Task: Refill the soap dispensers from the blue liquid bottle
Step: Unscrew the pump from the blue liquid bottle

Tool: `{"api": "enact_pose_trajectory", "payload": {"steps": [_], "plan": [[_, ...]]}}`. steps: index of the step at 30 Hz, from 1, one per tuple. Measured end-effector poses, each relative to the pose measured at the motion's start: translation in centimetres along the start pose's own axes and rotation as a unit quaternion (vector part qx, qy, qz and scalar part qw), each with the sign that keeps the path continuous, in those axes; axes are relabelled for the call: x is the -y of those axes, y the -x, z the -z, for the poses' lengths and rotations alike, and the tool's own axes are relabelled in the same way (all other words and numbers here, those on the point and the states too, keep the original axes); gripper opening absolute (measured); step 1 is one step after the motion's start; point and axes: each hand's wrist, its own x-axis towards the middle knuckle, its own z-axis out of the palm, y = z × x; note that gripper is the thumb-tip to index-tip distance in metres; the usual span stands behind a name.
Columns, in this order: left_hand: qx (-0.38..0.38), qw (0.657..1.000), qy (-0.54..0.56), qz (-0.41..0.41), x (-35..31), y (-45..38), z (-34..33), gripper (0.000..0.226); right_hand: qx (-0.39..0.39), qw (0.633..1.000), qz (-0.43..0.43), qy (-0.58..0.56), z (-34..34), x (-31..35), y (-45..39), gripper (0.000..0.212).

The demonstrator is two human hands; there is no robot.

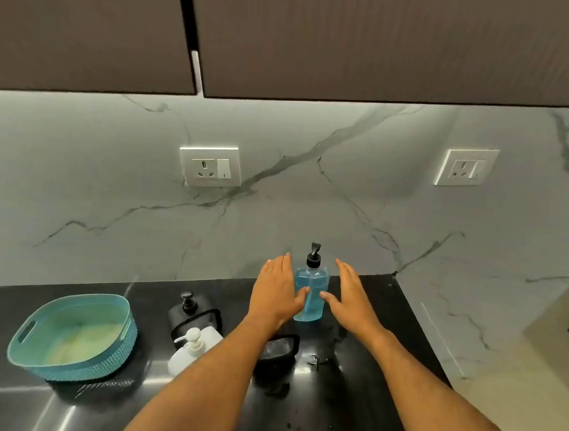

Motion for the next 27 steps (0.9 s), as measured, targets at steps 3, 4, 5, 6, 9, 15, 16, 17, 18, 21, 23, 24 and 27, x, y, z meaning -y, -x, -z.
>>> {"api": "enact_pose_trajectory", "payload": {"steps": [3,4,5,6,9,15,16,17,18,21,23,24,27], "plan": [[0.02,0.999,0.027,0.003,0.0,-1.6,-0.3,0.066,0.018,0.999,-0.016,-0.027,-0.3,-0.8,-1.5,0.089],[0.033,0.999,0.027,0.006,-0.2,-1.9,0.0,0.063,0.027,0.999,-0.023,-0.032,-0.3,-0.9,-2.0,0.09],[0.048,0.998,0.03,0.008,-0.2,-2.2,-0.3,0.063,0.028,0.999,-0.025,-0.038,-0.5,-1.1,-2.4,0.09],[0.061,0.998,0.03,0.011,-0.4,-2.3,-0.4,0.064,0.032,0.998,-0.026,-0.042,-0.6,-1.3,-2.8,0.09],[0.079,0.996,0.03,0.011,-0.4,-3.1,-0.9,0.063,0.051,0.996,-0.023,-0.065,-0.8,-1.9,-3.8,0.088],[0.103,0.992,0.068,0.026,-0.3,-4.3,-1.0,0.071,0.067,0.991,-0.023,-0.115,-1.2,-2.5,-4.9,0.077],[0.107,0.991,0.07,0.03,-0.3,-4.5,-1.0,0.073,0.065,0.991,-0.02,-0.119,-1.3,-2.6,-5.0,0.077],[0.11,0.991,0.071,0.033,-0.3,-4.5,-1.0,0.075,0.062,0.99,-0.019,-0.123,-1.3,-2.8,-5.1,0.076],[0.113,0.99,0.074,0.035,-0.3,-4.6,-1.0,0.076,0.061,0.99,-0.018,-0.125,-1.3,-2.9,-5.2,0.075],[0.116,0.989,0.083,0.04,-0.4,-4.6,-0.8,0.075,0.055,0.99,-0.011,-0.129,-1.3,-2.9,-5.2,0.073],[0.117,0.989,0.082,0.041,-0.5,-4.6,-0.6,0.072,0.053,0.99,-0.008,-0.132,-1.3,-2.9,-5.2,0.072],[0.12,0.989,0.081,0.041,-0.5,-4.6,-0.5,0.07,0.052,0.99,-0.006,-0.131,-1.3,-2.9,-5.1,0.072],[0.122,0.989,0.078,0.037,-0.7,-4.4,-0.1,0.067,0.045,0.99,0.005,-0.132,-1.2,-2.9,-4.7,0.069]]}}
